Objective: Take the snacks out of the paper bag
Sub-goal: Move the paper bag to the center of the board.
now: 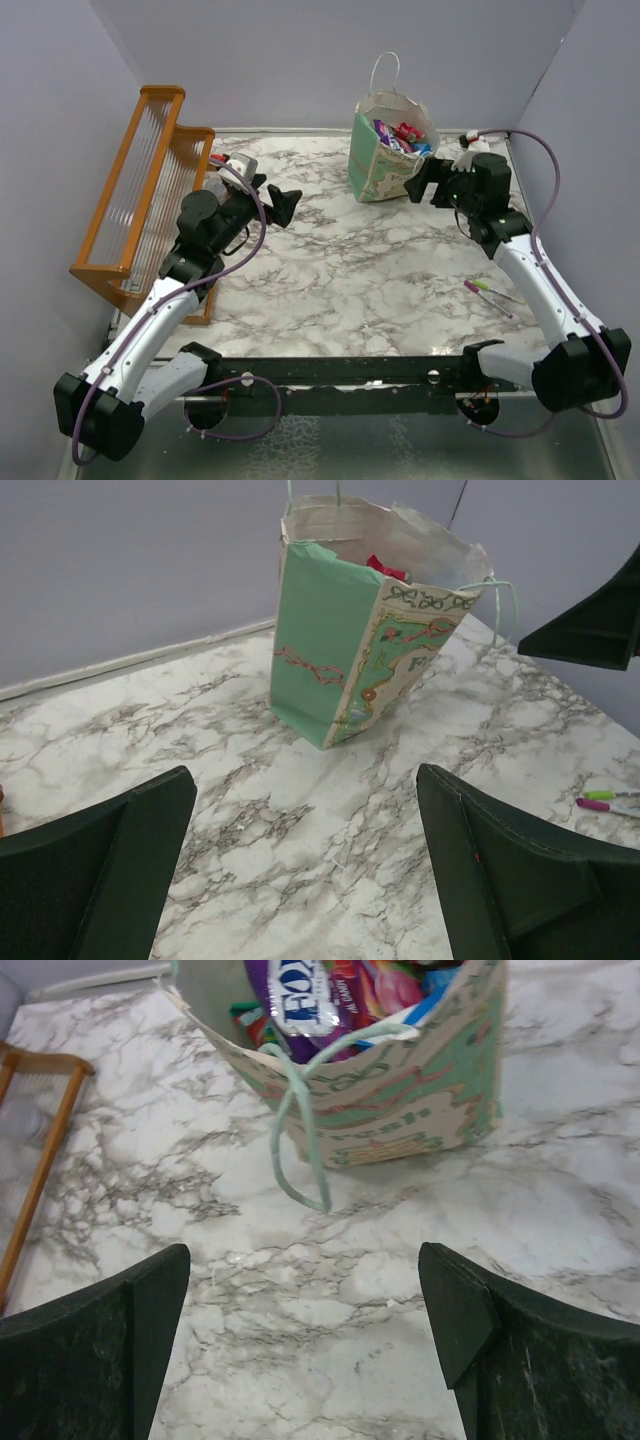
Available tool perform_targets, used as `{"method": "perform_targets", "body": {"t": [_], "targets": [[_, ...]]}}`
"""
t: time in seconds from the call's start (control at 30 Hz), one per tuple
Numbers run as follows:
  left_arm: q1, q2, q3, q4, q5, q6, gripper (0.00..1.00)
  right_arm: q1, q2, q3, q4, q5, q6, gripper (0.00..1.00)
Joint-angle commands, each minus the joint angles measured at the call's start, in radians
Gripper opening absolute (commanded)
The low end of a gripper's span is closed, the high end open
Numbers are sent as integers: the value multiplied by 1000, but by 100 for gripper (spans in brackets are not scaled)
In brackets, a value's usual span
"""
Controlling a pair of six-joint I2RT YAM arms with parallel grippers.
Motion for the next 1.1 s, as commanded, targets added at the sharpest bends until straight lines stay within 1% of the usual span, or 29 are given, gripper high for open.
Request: {"method": "perform_targets", "body": {"t": [0.0,0.1,0.13,0.17,0.23,0.33,0.5,0.57,0.73,0.77,0.8,0.97,1.07], "targets": [[-14,13,-4,59,65,13,95,-8,96,114,-19,-206,12,95],[-23,26,5,46,73,15,95,-10,150,157,-10,-211,-1,89],[-26,31,9,41,75,17,95,-10,170,175,-24,-194,-3,84],[-28,35,13,37,77,18,95,-11,192,196,-39,-179,-13,74],[-31,41,17,34,80,24,94,-11,227,236,-72,-150,-40,63],[-33,44,17,34,78,27,94,-12,249,258,-82,-113,-64,51],[-35,48,17,31,72,30,94,-11,247,264,-81,-167,-82,33],[-35,50,19,25,69,31,93,-11,243,264,-94,-182,-84,21],[-37,50,23,20,66,25,93,-11,213,251,-111,-264,-88,4],[-37,48,23,20,68,25,93,-11,209,251,-117,-280,-92,2],[-37,48,23,18,69,23,93,-11,207,256,-126,-293,-98,1],[-43,35,27,12,61,22,93,-5,198,287,-206,-383,-127,1],[-46,24,29,9,55,18,93,20,176,293,-256,-400,-142,1]]}}
